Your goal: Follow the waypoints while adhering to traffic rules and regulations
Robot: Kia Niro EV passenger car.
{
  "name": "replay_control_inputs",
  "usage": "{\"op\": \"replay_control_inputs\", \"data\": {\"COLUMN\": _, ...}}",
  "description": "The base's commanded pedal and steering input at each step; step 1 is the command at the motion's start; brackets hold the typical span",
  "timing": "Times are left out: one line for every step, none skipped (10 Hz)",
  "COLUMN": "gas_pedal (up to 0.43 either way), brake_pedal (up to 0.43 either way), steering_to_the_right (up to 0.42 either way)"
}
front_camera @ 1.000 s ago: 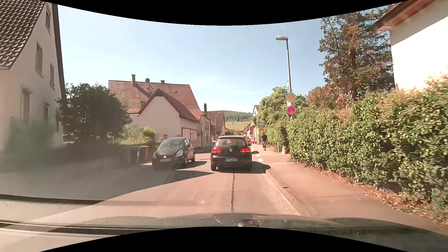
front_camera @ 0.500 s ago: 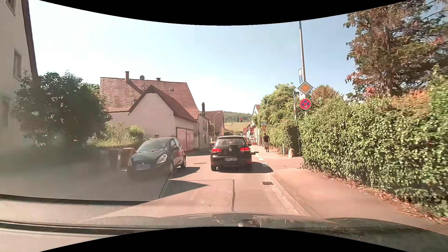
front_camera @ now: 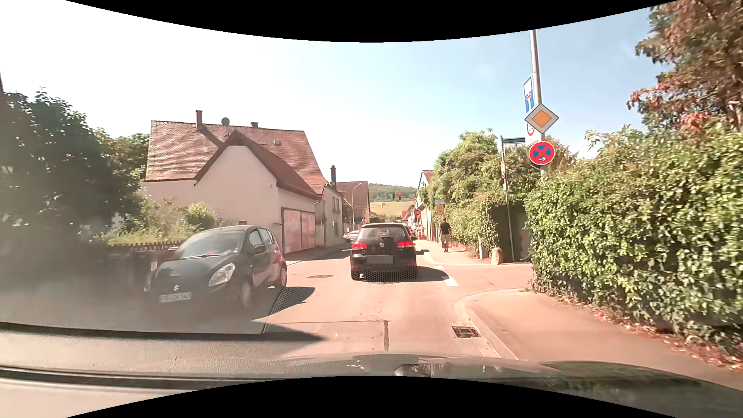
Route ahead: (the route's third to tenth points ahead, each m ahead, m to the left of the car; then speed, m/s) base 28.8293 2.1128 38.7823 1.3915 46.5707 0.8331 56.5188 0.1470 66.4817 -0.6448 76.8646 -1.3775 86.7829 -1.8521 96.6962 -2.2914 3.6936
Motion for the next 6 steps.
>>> {"op": "replay_control_inputs", "data": {"gas_pedal": 0.000, "brake_pedal": 0.061, "steering_to_the_right": 0.017}}
{"op": "replay_control_inputs", "data": {"gas_pedal": 0.000, "brake_pedal": 0.049, "steering_to_the_right": 0.018}}
{"op": "replay_control_inputs", "data": {"gas_pedal": 0.000, "brake_pedal": 0.012, "steering_to_the_right": 0.018}}
{"op": "replay_control_inputs", "data": {"gas_pedal": 0.000, "brake_pedal": 0.000, "steering_to_the_right": 0.018}}
{"op": "replay_control_inputs", "data": {"gas_pedal": 0.000, "brake_pedal": 0.000, "steering_to_the_right": 0.018}}
{"op": "replay_control_inputs", "data": {"gas_pedal": 0.000, "brake_pedal": 0.000, "steering_to_the_right": 0.015}}
